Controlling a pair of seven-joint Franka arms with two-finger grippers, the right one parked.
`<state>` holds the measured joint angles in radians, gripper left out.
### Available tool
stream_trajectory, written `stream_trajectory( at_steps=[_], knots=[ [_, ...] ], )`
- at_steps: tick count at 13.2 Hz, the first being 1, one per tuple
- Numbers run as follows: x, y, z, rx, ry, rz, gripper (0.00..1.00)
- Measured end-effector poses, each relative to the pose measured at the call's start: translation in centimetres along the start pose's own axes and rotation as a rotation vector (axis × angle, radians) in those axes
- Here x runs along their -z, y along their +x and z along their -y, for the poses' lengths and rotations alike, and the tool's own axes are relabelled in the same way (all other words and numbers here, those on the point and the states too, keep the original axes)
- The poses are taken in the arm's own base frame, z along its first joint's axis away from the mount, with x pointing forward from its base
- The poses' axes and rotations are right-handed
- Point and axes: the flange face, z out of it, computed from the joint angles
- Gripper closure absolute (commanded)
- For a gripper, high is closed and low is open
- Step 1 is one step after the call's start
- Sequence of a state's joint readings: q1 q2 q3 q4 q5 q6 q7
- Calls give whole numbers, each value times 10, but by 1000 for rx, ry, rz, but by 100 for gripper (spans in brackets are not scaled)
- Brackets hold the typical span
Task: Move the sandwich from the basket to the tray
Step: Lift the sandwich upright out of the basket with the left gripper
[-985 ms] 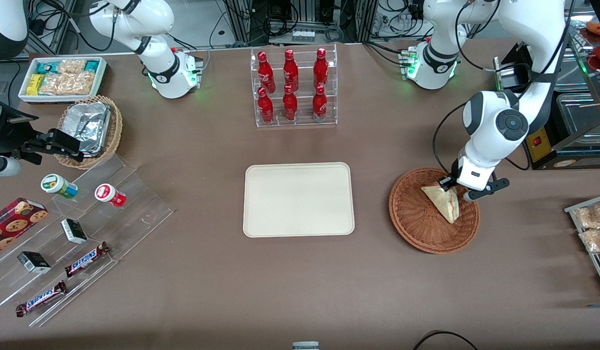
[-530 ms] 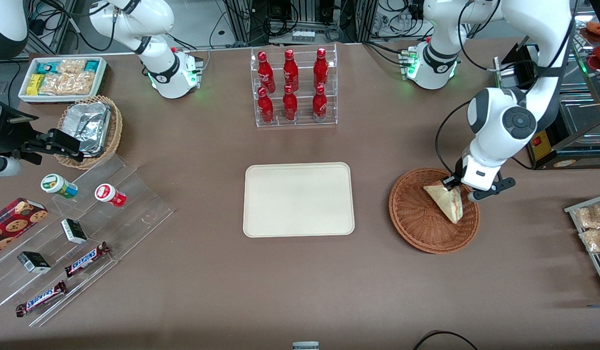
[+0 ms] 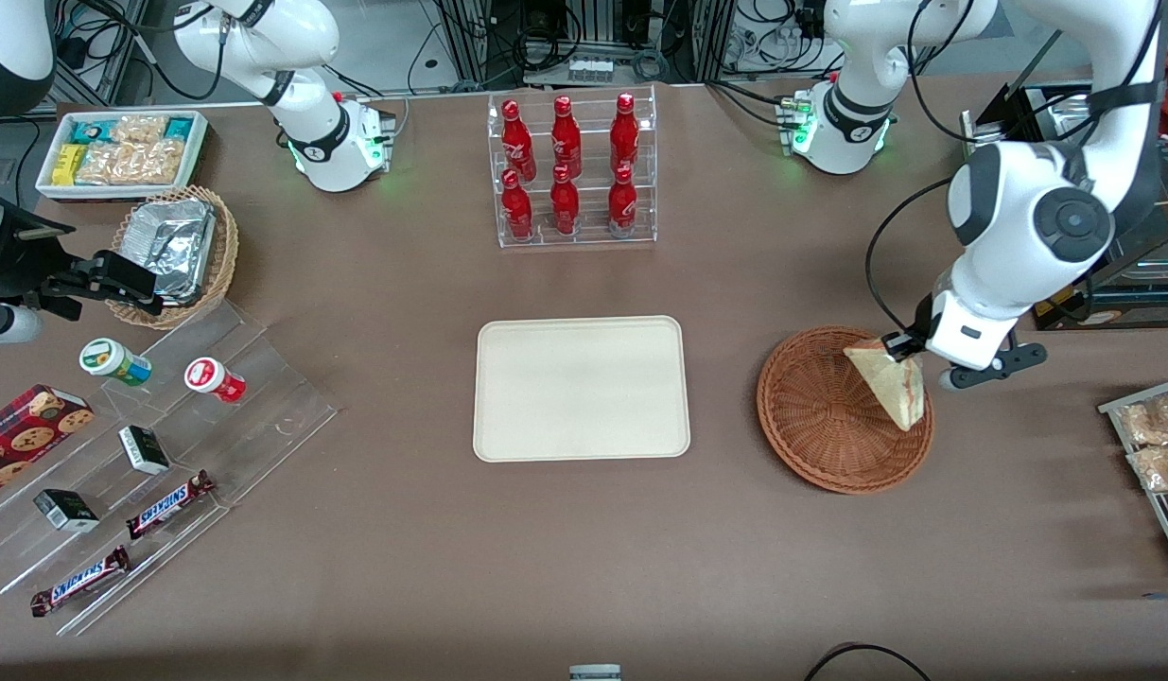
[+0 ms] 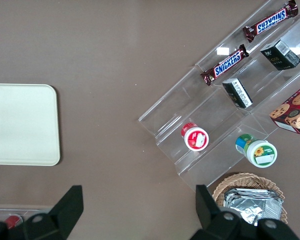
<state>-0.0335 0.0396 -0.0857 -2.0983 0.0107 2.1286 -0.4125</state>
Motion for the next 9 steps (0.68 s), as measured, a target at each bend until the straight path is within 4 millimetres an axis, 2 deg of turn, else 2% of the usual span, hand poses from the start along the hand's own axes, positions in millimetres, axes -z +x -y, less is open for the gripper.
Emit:
stream_trajectory(
  at_steps=[7,9],
  knots=[
    [74,8,-9,-149,17,43,100],
    [78,1,-25,-216,16,42,100]
  ],
)
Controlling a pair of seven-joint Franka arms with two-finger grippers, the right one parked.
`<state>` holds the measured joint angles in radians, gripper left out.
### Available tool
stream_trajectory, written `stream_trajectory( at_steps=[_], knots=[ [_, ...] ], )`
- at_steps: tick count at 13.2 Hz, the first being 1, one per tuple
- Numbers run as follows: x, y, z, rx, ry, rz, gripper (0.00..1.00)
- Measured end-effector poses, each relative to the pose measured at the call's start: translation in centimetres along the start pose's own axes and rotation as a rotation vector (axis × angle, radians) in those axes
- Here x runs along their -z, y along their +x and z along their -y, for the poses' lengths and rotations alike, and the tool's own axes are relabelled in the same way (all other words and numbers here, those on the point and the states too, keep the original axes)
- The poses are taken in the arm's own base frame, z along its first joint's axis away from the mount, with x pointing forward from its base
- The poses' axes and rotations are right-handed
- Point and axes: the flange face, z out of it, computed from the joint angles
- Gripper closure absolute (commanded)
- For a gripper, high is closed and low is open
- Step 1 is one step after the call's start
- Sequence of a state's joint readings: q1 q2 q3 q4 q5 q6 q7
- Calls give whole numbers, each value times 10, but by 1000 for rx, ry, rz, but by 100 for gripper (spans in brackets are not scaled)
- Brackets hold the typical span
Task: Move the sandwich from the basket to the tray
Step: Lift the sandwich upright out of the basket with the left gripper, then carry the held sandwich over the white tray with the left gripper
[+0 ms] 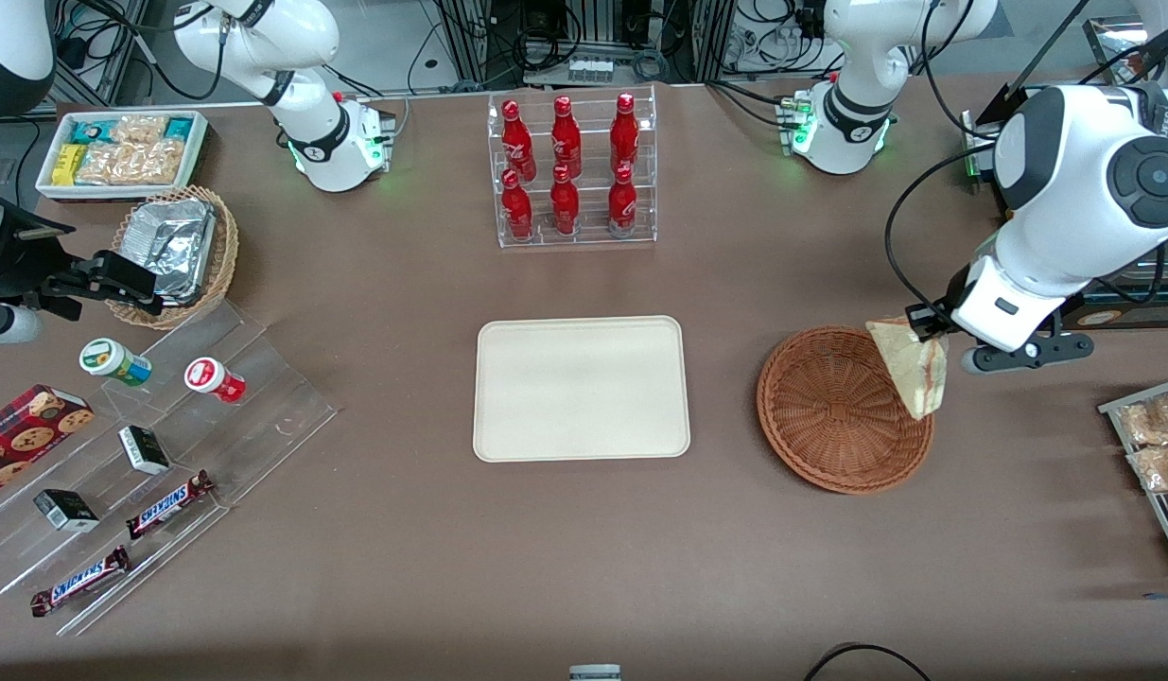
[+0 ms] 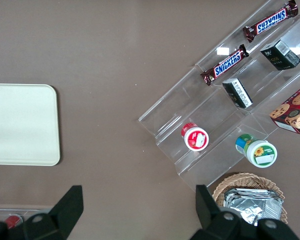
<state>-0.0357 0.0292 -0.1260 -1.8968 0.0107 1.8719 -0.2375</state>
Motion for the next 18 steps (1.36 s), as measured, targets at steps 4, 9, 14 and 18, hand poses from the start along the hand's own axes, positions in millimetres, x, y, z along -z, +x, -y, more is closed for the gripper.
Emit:
stream_trajectory(
  at_steps=[4,9,14,18],
  knots=[
    [-4,-22,-71,-138,5,8,100],
    [-12,-55,-146,-227,68,-3,100],
    [-34,-89,-211,-186,101,-2,100],
    [-48,-102,-250,-128,49,-30,100]
  ],
)
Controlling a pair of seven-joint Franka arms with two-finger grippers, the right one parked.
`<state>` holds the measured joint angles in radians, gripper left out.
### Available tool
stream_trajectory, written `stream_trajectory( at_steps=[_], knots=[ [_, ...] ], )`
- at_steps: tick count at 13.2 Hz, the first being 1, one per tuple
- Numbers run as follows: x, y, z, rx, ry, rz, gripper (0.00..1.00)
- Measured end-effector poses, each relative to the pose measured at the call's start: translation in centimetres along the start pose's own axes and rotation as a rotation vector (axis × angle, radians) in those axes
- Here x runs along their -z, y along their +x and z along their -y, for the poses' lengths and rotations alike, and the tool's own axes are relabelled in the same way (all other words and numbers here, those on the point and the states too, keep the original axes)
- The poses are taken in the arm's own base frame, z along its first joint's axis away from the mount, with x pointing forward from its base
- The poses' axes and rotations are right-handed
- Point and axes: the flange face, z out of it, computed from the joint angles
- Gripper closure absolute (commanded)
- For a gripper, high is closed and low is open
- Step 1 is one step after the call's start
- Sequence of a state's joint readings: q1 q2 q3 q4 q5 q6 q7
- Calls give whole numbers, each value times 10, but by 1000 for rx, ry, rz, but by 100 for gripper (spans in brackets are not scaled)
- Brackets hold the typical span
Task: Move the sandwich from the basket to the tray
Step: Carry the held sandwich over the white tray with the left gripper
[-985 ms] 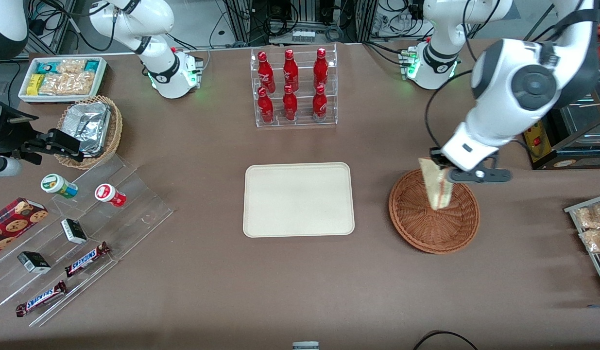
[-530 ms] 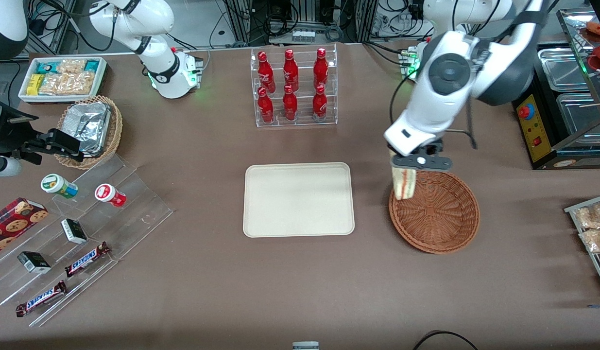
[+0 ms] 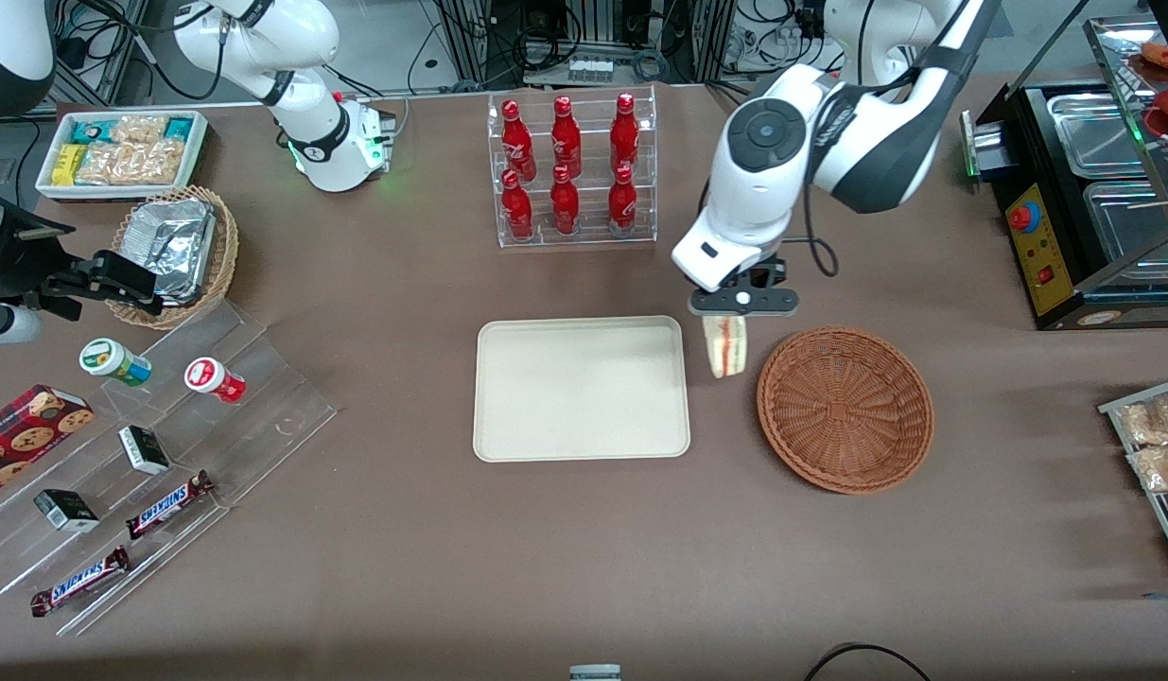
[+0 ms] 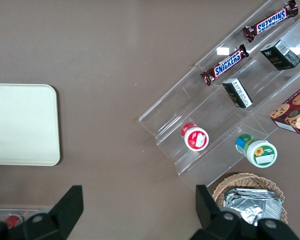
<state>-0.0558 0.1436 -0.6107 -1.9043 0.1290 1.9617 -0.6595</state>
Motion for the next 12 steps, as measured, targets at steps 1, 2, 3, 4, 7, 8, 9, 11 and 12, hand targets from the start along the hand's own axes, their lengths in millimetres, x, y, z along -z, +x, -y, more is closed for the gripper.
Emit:
stream_trajectory(
  at_steps=[1,2,3,4,7,8,9,11,12],
  knots=[
    [-4,-1,-8,9,-14,-4,100],
    [-10,-1,-16,19,-27,-6,100],
    [-16,-1,-24,27,-40,-5,100],
    [-22,-1,-31,28,-51,2,100],
    [-37,4,-49,-12,-47,6,100],
    [-42,4,-56,-26,-41,5,100],
    [-48,4,-64,-35,-35,5,100],
    [-60,6,-78,-37,-30,7,100],
    [-66,7,-85,-39,-29,8,100]
  ],
)
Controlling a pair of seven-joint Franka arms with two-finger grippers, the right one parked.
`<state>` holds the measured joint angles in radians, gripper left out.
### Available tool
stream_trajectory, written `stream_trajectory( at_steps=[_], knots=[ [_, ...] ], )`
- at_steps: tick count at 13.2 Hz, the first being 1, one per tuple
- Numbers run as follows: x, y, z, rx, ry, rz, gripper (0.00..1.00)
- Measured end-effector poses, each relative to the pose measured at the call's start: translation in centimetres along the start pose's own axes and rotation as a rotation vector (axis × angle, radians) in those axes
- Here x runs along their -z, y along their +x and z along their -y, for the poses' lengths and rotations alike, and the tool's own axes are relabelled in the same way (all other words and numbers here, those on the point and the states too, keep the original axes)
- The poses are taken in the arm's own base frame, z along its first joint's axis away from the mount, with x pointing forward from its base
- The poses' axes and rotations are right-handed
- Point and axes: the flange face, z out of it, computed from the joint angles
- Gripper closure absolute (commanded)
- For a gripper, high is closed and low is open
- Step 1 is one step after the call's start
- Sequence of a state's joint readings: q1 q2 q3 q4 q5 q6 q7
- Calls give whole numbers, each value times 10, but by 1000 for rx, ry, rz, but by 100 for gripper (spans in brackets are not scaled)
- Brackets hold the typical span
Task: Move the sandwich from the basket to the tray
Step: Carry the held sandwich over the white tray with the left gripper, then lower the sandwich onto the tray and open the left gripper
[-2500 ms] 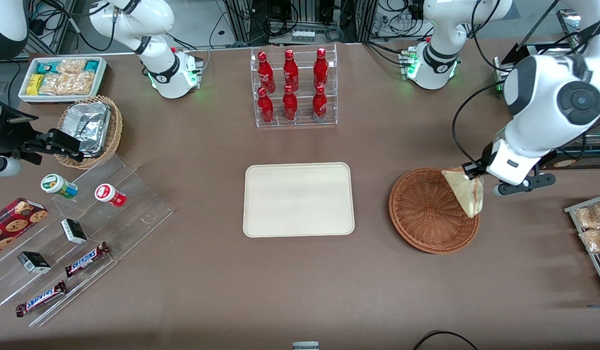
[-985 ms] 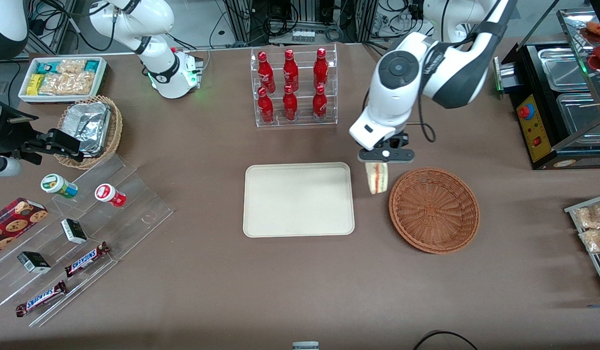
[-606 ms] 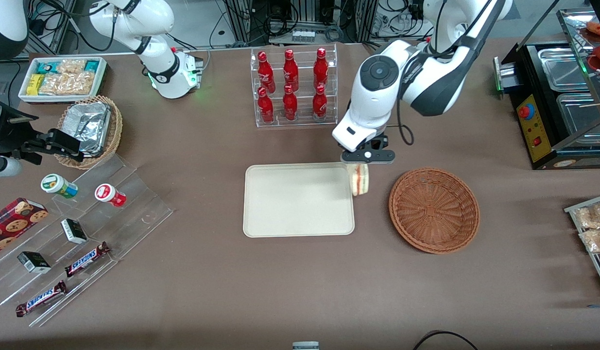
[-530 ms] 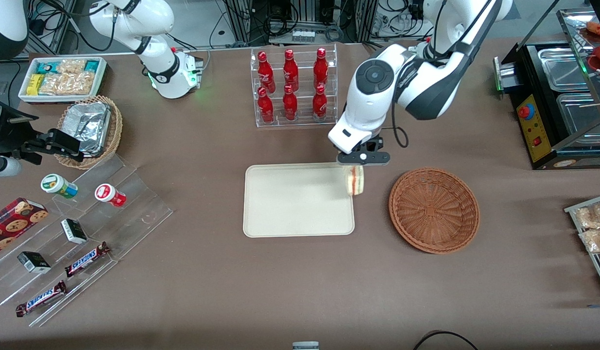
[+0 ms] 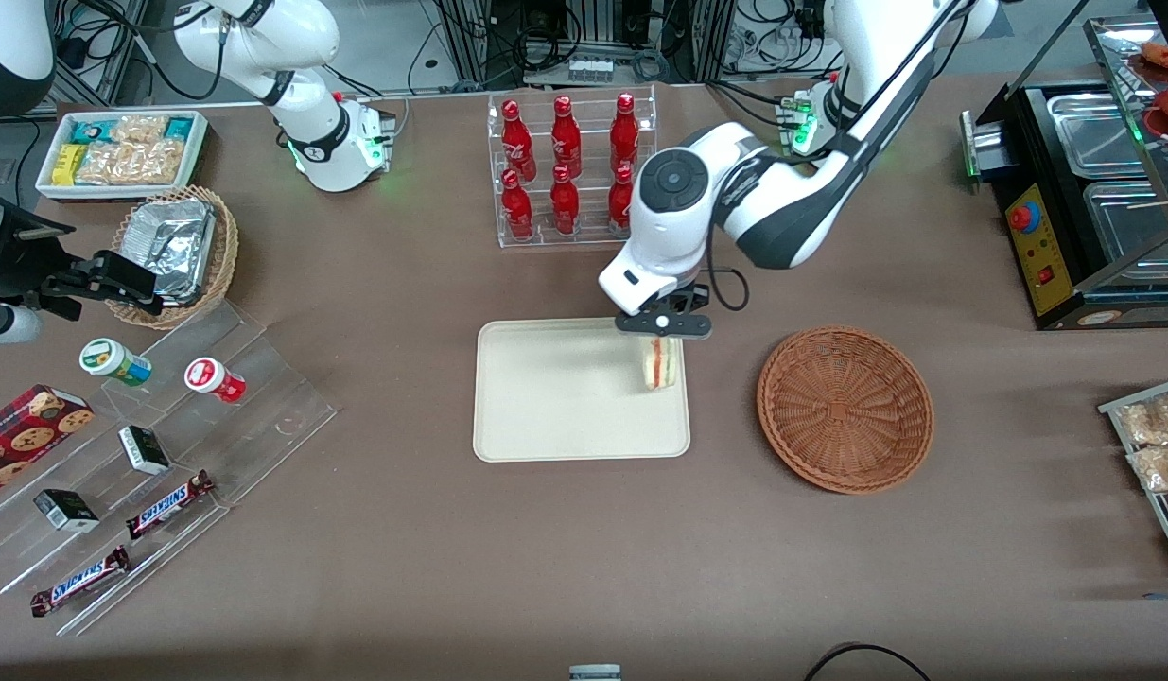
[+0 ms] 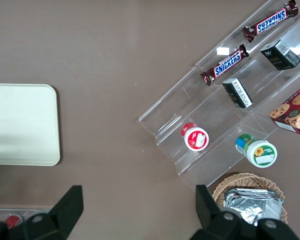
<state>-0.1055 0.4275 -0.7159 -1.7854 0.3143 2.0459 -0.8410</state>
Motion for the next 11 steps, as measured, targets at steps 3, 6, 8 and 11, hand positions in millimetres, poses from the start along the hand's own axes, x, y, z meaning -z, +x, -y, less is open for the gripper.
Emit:
stream_trajectory(
  at_steps=[3,6,8,11],
  knots=[
    [-18,6,-16,-15,-4,6,100],
    [-34,13,-30,-19,1,-2,100],
    [-45,14,-40,-28,8,-8,100],
    [-60,14,-51,-46,19,-12,100]
  ],
)
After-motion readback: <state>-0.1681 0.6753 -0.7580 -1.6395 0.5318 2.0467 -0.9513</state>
